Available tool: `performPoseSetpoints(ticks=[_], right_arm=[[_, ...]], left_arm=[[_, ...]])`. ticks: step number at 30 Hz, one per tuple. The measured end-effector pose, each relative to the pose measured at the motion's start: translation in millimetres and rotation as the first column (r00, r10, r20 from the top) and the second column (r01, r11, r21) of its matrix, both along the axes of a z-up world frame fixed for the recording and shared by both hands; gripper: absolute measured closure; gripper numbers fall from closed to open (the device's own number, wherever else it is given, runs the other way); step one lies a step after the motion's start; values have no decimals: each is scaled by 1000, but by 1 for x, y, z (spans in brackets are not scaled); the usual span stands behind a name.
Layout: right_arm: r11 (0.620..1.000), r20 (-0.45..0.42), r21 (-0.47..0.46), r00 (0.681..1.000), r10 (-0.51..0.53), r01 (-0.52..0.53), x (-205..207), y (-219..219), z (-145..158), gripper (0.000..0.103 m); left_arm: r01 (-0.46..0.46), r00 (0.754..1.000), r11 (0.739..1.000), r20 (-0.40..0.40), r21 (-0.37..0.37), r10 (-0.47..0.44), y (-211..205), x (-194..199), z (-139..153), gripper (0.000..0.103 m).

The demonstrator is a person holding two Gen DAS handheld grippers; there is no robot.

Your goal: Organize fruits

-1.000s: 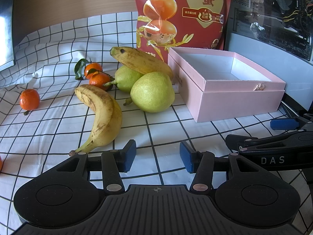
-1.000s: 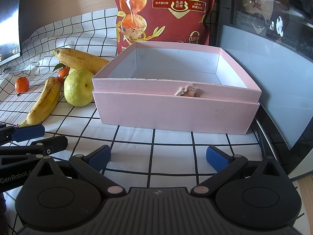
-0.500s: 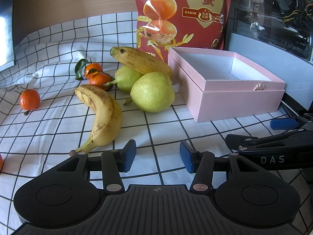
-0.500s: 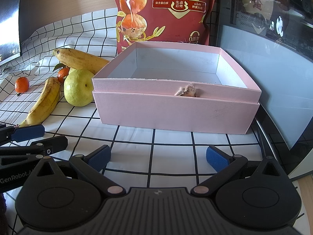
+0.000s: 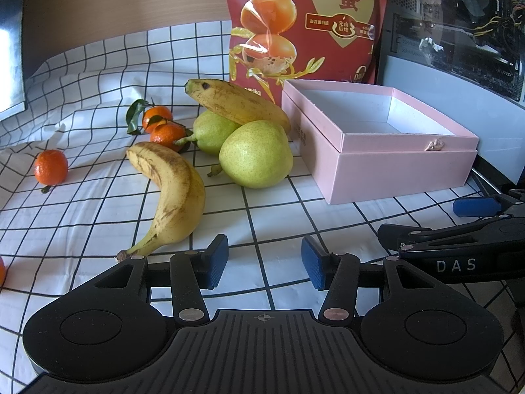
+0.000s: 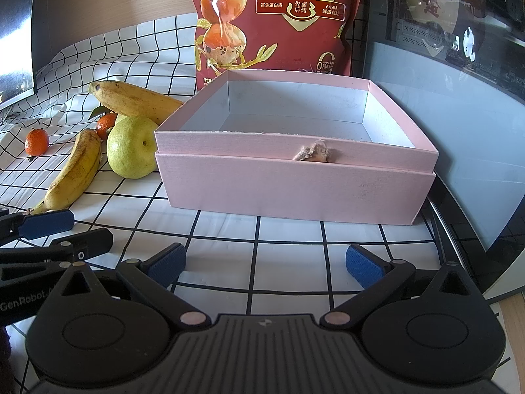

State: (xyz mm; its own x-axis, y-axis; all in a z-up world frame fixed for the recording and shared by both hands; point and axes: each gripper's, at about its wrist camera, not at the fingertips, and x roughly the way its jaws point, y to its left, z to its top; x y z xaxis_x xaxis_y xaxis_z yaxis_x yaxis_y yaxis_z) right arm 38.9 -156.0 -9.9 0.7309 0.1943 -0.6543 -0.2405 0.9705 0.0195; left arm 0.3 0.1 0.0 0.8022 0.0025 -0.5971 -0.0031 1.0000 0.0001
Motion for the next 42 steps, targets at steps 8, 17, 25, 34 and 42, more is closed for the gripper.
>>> performPoseSetpoints(ticks=[8, 17, 25, 34, 42], right_arm=[[1000, 0, 0, 1000, 0, 0, 0, 0, 0, 0], [1000, 0, -1, 1000, 0, 0, 0, 0, 0, 0], [1000, 0, 0, 1000, 0, 0, 1, 0, 0, 0], [999, -181, -42, 983, -21, 14, 28, 9, 12, 0], [999, -201, -50, 980, -1, -10, 33, 11, 17, 0]], left_arm=[[0, 1000, 1000, 0, -1, 0, 0, -1, 0, 48], [0, 1000, 1000, 1, -1, 0, 0, -1, 0, 48], [0, 1000, 1000, -1, 0, 0, 1, -2, 1, 48], [23, 992, 980, -116, -198, -47, 36, 10, 17, 62], [-275, 961, 948, -27, -161, 275, 124, -41, 61, 63]])
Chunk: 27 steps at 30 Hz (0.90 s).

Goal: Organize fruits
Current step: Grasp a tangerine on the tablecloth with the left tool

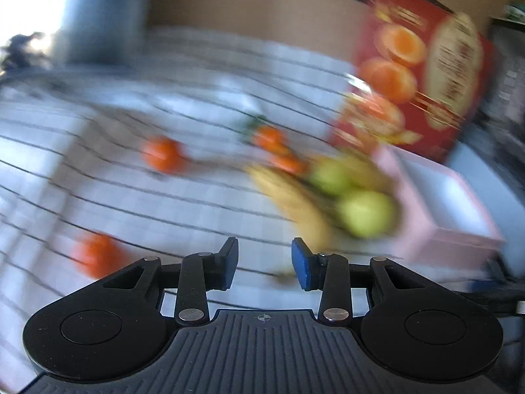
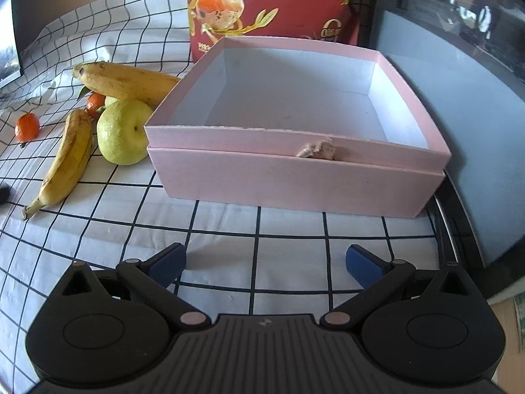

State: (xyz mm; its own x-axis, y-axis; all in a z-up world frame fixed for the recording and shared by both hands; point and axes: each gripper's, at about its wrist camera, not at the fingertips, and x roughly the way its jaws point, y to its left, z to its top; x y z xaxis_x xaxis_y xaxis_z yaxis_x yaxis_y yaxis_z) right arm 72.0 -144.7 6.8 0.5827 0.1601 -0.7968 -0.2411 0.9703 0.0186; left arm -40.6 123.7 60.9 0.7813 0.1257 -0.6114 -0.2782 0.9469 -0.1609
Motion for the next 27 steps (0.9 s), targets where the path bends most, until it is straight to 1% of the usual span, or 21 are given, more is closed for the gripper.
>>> performPoseSetpoints(ticks=[2, 4, 5, 6, 8, 10, 11, 12, 13, 14, 15, 18, 22, 24, 27], right_arm=[[999, -12, 14, 999, 31, -31, 1, 4, 4, 9], [997, 4, 42, 998, 65, -65, -3, 10, 10, 9], [995, 27, 61, 996, 82, -83, -7, 15, 16, 9], [992, 49, 68, 994, 98, -102, -10, 19, 21, 9], [987, 113, 65, 983, 142, -150, -20, 29, 32, 9], [982, 192, 42, 966, 172, -183, -30, 38, 41, 9], [981, 231, 22, 955, 184, -194, -35, 42, 45, 9], [979, 251, 5, 948, 197, -205, -39, 44, 47, 9], [975, 256, -9, 942, 216, -221, -41, 47, 48, 9], [971, 249, -13, 940, 235, -240, -42, 48, 48, 9], [967, 236, -7, 940, 248, -253, -41, 48, 47, 9], [966, 201, 7, 947, 250, -257, -42, 49, 43, 9], [966, 180, 5, 951, 253, -258, -43, 49, 39, 9], [964, 180, 5, 948, 262, -267, -44, 50, 38, 9], [962, 176, 10, 947, 268, -274, -43, 55, 38, 9]], left_arm=[[-12, 1000, 997, -27, 73, 14, 17, -5, 6, 63], [-51, 998, 985, -36, 163, 58, 30, -10, 9, 63], [-95, 994, 975, -40, 200, 105, 38, -12, 10, 63], [-130, 989, 968, -42, 215, 142, 45, -14, 11, 63], [-186, 978, 961, -57, 206, 201, 62, -16, 9, 63], [-211, 968, 966, -106, 149, 228, 79, -12, 2, 63], [-211, 966, 971, -130, 114, 225, 84, -11, -3, 63], [-208, 965, 975, -144, 83, 218, 88, -9, -7, 63], [-202, 966, 978, -153, 56, 208, 89, -7, -10, 62], [-196, 970, 980, -141, 37, 200, 89, -6, -12, 60], [-188, 972, 981, -135, 37, 191, 88, -4, -13, 59], [-160, 977, 985, -133, 71, 168, 82, 1, -17, 58], [-120, 982, 989, -138, 86, 131, 77, 9, -20, 57], [-92, 983, 993, -150, 76, 103, 76, 15, -23, 57], [-50, 981, 998, -184, 41, 57, 76, 24, -28, 54]])
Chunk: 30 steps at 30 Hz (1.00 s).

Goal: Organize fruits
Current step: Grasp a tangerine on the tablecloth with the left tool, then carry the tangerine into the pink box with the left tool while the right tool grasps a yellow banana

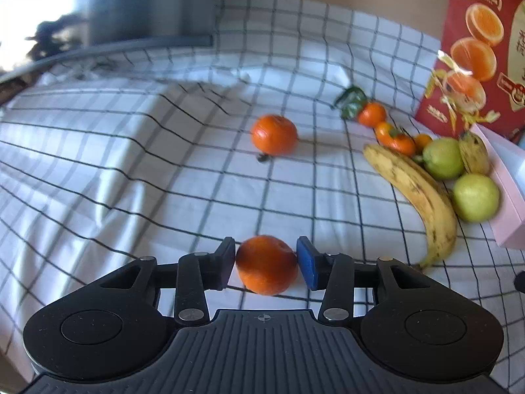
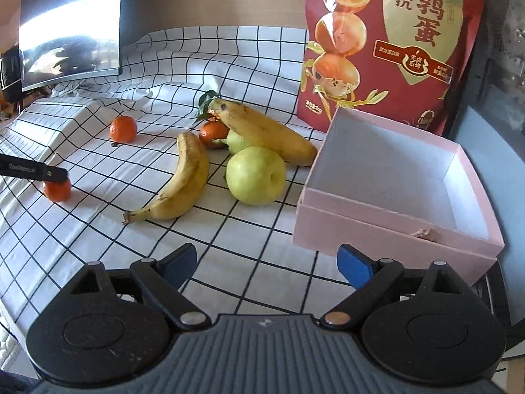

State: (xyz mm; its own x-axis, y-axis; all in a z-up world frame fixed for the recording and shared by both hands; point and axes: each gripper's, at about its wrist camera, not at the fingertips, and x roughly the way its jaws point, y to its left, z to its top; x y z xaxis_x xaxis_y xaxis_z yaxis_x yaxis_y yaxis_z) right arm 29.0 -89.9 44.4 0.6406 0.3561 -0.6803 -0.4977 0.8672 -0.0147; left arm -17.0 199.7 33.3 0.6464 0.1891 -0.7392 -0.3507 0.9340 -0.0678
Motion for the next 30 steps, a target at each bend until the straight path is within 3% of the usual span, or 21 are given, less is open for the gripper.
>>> performPoseSetpoints(ticks=[3, 8, 13, 18, 26, 30], right_arm=[[1000, -1, 5, 1000, 16, -16, 0, 6, 0, 12], [998, -14, 6, 998, 66, -66, 5, 24, 4, 40], [992, -8, 42, 993, 121, -120, 17, 53, 17, 45], [985, 89, -54, 982, 169, -164, 38, 108, 12, 45], [984, -32, -85, 987, 157, -159, 87, 147, -26, 52], [979, 2, -116, 986, 167, -166, 81, 152, -30, 56]], left_arm=[[33, 999, 999, -36, -27, -34, 1, 7, -8, 56], [47, 998, 998, -37, -46, -49, -2, 7, -10, 57], [65, 998, 987, -2, -146, -66, -1, 0, -6, 57], [99, 995, 977, 43, -187, -93, -5, -3, 3, 57], [100, 994, 965, 55, -243, -89, 3, -9, 8, 57], [94, 995, 961, 47, -261, -84, 7, -9, 5, 57]])
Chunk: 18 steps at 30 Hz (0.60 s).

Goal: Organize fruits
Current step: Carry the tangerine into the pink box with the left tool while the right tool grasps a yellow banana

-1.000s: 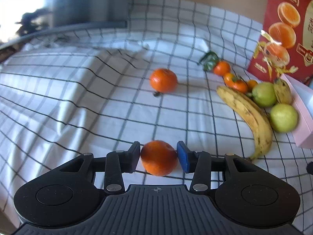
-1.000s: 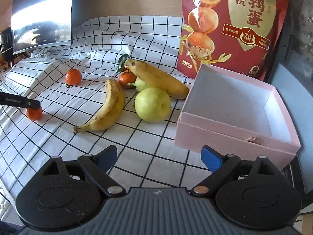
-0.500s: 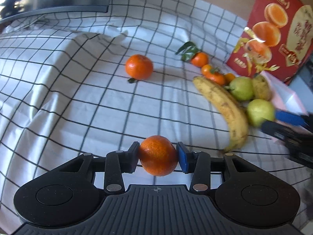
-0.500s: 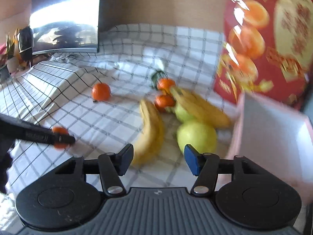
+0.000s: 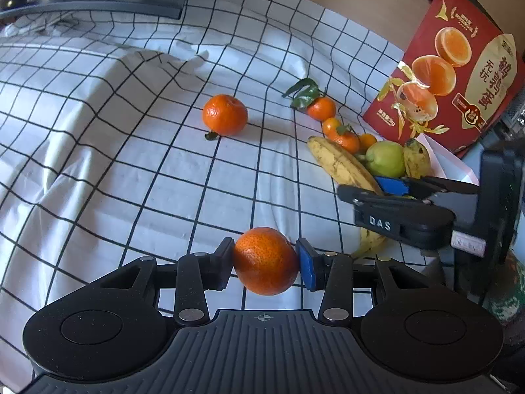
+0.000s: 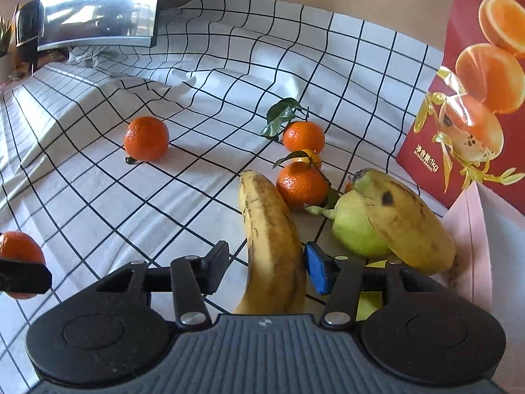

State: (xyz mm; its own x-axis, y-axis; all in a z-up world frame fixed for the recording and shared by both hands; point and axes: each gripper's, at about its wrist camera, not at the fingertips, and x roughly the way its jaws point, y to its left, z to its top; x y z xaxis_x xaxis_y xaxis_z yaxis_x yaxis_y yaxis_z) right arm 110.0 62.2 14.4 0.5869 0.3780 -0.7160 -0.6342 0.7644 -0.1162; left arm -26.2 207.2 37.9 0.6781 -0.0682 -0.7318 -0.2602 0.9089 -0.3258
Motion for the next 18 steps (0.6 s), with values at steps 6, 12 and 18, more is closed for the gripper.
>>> performPoseSetpoints(ticks=[6, 12, 18], right_arm=[[995, -59, 29, 994, 94, -92, -19, -14, 7, 66], [988, -90, 52, 984, 152, -148, -51, -31, 10, 66], [995, -114, 66, 990, 84, -77, -48, -28, 2, 66]], left_arm=[[27, 1000, 1000, -6, -16, -27, -2, 9, -2, 57], [50, 999, 998, -1, -25, -50, -7, 14, -1, 57], [36, 999, 999, -16, -30, -36, -5, 12, -4, 57]])
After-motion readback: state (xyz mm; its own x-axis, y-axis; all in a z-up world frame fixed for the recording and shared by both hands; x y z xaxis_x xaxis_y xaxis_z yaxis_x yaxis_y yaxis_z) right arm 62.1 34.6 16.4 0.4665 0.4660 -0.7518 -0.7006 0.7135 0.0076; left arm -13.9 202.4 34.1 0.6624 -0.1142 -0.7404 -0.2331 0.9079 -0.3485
